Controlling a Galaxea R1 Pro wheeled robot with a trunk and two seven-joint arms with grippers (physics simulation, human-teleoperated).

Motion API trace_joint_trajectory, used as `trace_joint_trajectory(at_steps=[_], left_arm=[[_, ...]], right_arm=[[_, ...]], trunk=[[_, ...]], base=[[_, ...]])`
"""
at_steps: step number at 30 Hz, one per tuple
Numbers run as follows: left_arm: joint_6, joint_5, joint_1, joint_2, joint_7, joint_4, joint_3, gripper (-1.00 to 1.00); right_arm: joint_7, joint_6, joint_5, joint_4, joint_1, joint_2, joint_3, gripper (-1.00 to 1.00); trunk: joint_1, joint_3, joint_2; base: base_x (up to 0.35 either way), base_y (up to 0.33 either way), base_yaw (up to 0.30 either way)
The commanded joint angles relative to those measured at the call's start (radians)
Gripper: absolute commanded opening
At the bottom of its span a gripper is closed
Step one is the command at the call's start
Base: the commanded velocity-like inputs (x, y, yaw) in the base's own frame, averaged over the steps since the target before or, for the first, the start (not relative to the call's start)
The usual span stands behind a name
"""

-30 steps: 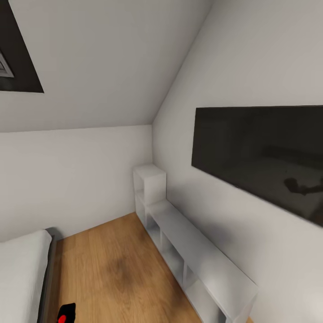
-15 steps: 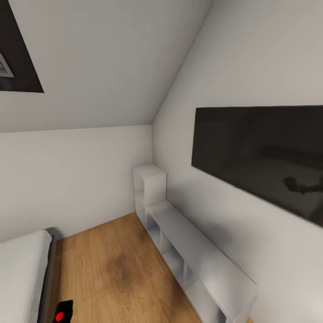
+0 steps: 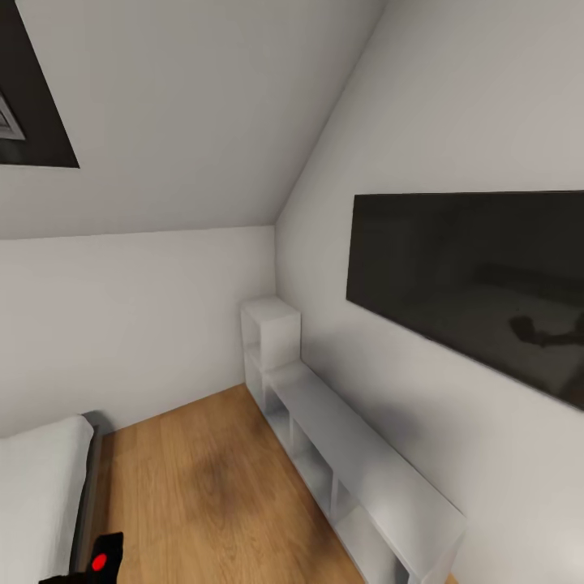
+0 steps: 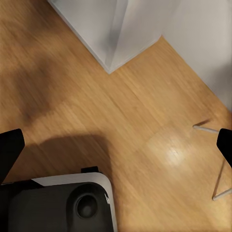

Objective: Attach the digital camera to the camera tripod in the bedroom.

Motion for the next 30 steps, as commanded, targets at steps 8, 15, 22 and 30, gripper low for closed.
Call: trace_joint_trajectory(at_steps=[8, 15, 22, 30], left_arm=[[0.001, 0.0, 0.0, -0.008, 0.002, -0.013, -0.011, -1.0], [0.002, 0.005, 0.0, -0.022, -0.009, -0.041, -0.01, -1.0], [0.002, 0.01, 0.0, -0.035, -0.032, -0.074, -0.009, -1.0], [0.002, 0.01, 0.0, -0.037, -0.035, -0.078, -0.009, -1.0]], right_arm=[[-0.006, 0.003, 0.014, -0.009, 0.001, 0.016, 0.012, 1.0], [-0.006, 0.003, 0.013, -0.009, 0.001, 0.021, 0.012, 1.0], [-0.006, 0.002, 0.009, -0.011, 0.001, 0.015, 0.012, 1.0], [-0.006, 0.003, 0.008, -0.011, 0.001, 0.014, 0.012, 1.0]], trunk=[[0.0, 0.0, -0.001], [0.0, 0.0, -0.001], [0.0, 0.0, -0.001], [0.0, 0.0, -0.001]], base=[[0.0, 0.0, 0.0], [0.0, 0.0, 0.0], [0.0, 0.0, 0.0], [0.0, 0.0, -0.036]])
